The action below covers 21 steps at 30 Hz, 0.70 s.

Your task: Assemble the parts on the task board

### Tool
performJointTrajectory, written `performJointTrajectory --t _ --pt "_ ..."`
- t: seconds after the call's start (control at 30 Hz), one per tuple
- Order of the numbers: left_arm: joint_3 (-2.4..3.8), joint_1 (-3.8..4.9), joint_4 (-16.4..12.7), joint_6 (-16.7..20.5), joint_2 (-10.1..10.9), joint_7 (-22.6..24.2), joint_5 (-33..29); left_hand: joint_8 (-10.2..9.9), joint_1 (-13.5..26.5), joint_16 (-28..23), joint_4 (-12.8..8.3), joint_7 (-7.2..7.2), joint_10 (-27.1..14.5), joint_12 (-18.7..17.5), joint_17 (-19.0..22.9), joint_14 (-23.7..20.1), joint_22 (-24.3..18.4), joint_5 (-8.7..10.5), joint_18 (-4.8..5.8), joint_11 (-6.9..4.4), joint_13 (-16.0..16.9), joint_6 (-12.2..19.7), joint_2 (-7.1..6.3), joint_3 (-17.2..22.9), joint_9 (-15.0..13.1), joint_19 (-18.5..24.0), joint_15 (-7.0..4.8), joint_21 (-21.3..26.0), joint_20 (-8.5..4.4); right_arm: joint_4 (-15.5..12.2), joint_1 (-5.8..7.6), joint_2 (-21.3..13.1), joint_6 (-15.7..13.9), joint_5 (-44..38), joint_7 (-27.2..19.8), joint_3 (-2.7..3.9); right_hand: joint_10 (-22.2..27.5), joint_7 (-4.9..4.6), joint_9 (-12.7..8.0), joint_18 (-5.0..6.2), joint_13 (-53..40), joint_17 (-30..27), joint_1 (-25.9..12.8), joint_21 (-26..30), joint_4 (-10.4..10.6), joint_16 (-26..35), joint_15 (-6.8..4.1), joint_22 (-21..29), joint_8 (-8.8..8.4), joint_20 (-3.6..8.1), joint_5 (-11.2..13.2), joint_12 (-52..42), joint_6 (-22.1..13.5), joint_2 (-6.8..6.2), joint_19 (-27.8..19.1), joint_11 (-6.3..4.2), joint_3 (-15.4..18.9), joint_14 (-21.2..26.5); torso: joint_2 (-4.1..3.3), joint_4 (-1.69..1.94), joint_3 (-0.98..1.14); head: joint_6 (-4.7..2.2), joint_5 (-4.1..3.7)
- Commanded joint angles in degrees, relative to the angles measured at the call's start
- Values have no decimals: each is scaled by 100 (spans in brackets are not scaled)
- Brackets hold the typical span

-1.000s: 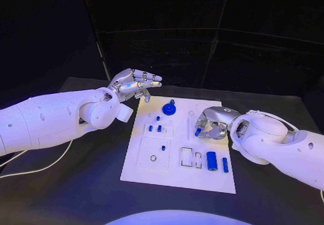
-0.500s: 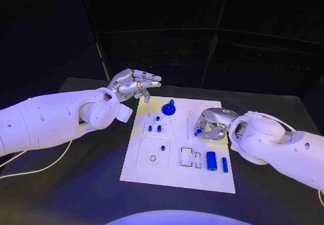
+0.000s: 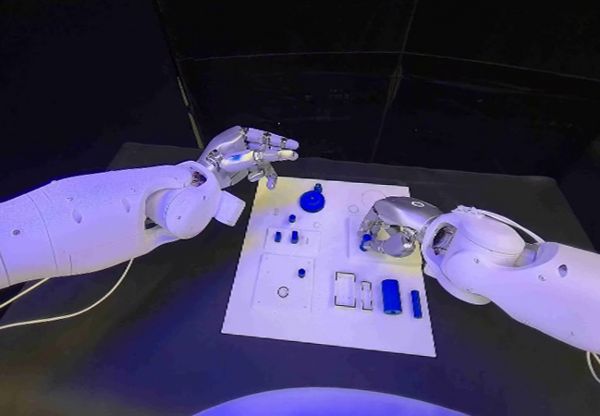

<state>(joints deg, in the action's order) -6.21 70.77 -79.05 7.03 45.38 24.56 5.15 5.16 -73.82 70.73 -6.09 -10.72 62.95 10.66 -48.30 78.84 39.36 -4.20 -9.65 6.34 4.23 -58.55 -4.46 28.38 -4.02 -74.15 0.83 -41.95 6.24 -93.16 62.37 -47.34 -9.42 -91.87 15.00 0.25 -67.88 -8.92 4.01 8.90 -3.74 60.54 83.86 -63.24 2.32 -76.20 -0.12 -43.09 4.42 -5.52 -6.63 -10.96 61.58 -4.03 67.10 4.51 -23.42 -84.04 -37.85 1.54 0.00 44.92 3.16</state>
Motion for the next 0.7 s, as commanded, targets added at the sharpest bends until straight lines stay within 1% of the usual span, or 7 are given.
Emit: performJointTrajectory --t 0.03,0.17,0.33,0.5,0.6,0.7 --pt "4 8 -7 -64 2 47 -20 39 -30 21 -31 6 -6 16 6 -3 1 -8 -39 -9 2 41 11 -5 -8 -8 7 16 18 -79 12 -40 -459 -134 -88 7 -56 6 10 -10 -4 17 58 -36 -14 -25 -29 -24 23 -5 6 40 55 -11 47 -9 -85 -119 2 -3 1 5 1" --pt "4 8 -5 -69 6 47 -20 39 -30 21 -31 6 -6 16 6 -3 1 -8 -39 -9 2 41 11 -5 -8 -8 7 16 18 -237 11 -140 -607 -144 -118 8 -78 6 10 -17 -5 43 41 -70 -42 -41 -29 -65 15 -3 -25 58 76 -40 60 -11 -146 -124 9 -3 -2 0 1" --pt "4 8 10 -77 6 43 -20 39 -30 21 -31 6 -6 16 6 -3 1 -8 -39 -9 2 41 11 -5 -8 -8 7 16 18 -528 13 -317 -784 -139 -144 11 -95 8 9 -22 -6 64 30 -95 -62 -54 -31 -97 10 -1 -32 69 91 -57 70 -13 -188 -127 13 -3 1 -16 -11" --pt "4 8 21 -81 1 43 -20 42 -20 19 -23 3 -9 24 14 -6 -18 -6 -41 -6 2 46 13 -12 -8 -3 9 35 19 -815 16 -456 -983 -100 -207 16 -109 8 8 -25 -7 83 27 -119 -92 -66 -32 -125 2 1 -37 85 103 -74 77 -13 -245 -130 11 5 -1 -33 -18" --pt "4 7 27 -84 -8 45 -20 42 -20 19 -23 3 -9 24 14 -6 -18 -6 -41 -6 2 46 13 -12 -8 -3 9 35 19 -965 17 -474 -1011 -2 -258 18 -114 8 8 -27 -7 84 24 -128 -103 -68 -33 -135 -1 2 -38 91 107 -85 80 -13 -262 -130 6 8 -2 -38 -4" --pt "4 7 32 -85 -16 47 -20 42 -20 19 -23 3 -9 24 14 -6 -18 -6 -41 -6 2 46 13 -12 -8 -3 9 35 19 -1039 17 -367 -973 128 -326 17 -119 7 7 -27 -7 89 16 -134 -115 -72 -32 -139 -4 2 -36 98 112 -99 79 -12 -278 -131 0 3 -1 -35 15"
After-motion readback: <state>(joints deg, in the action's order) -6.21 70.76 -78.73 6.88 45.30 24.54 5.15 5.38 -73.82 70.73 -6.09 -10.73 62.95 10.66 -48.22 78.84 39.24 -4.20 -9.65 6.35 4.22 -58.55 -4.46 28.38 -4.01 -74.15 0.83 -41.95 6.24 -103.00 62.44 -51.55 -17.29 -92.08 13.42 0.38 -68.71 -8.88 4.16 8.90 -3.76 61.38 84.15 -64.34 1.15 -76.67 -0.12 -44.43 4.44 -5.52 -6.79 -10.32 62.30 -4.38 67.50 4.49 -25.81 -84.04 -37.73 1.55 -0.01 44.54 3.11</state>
